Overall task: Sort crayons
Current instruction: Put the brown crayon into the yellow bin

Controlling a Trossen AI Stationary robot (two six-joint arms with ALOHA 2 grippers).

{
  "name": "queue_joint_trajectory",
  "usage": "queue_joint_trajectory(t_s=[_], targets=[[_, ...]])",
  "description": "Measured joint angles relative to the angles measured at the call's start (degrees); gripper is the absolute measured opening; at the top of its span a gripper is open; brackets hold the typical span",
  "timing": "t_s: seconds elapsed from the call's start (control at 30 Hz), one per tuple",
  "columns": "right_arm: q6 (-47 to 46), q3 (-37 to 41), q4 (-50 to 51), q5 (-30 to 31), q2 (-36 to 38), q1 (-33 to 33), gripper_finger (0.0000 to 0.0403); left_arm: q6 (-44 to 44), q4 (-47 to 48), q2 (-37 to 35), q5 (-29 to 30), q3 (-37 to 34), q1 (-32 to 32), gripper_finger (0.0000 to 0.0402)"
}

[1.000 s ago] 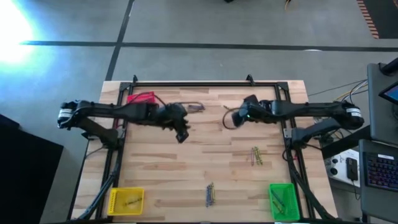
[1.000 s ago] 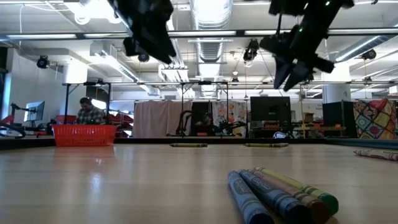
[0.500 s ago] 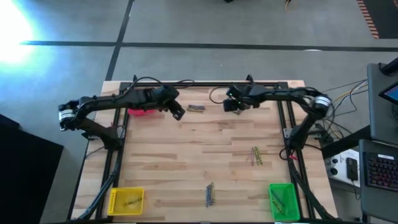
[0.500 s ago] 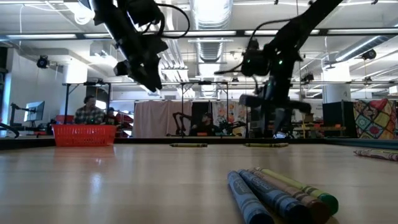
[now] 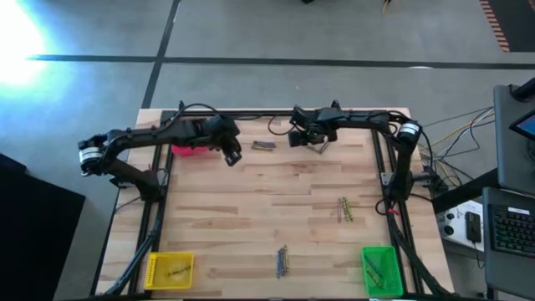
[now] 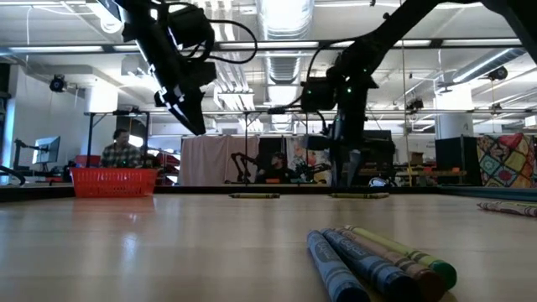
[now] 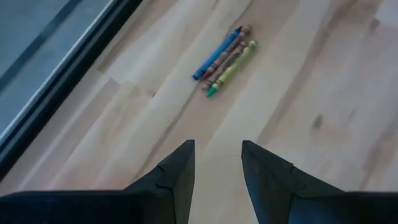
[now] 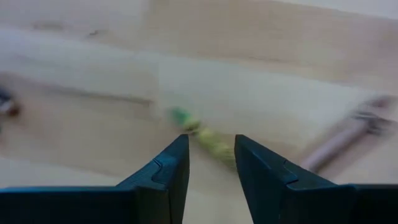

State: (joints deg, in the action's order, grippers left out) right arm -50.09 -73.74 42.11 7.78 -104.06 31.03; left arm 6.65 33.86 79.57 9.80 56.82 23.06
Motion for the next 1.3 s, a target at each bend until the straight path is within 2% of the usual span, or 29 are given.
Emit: queue_joint_trajectory(t_s=[0.23, 0.8, 1.03, 1.3], targets=[[-2.26, 0.64, 6.65, 0.11, 0.34, 2.71, 0.0118, -2.16, -0.3, 0.4, 0.13, 0.02, 2.53, 0.0116], [-5.77, 5.88, 6.47, -0.23, 0.49, 5.37, 0.012, -3.33, -0.39, 2.48, 0.12, 0.02, 3.07, 0.0116], [-2.47, 7.93, 2.93, -1.44, 0.69, 6.22, 0.0101, -3.19, -0.4, 3.83, 0.11, 0.02, 3.03, 0.0116], [1.58, 12.72, -0.4, -3.15, 0.66, 7.15, 0.006, -2.88, -0.43, 4.57, 0.09, 0.02, 3.03, 0.0116]])
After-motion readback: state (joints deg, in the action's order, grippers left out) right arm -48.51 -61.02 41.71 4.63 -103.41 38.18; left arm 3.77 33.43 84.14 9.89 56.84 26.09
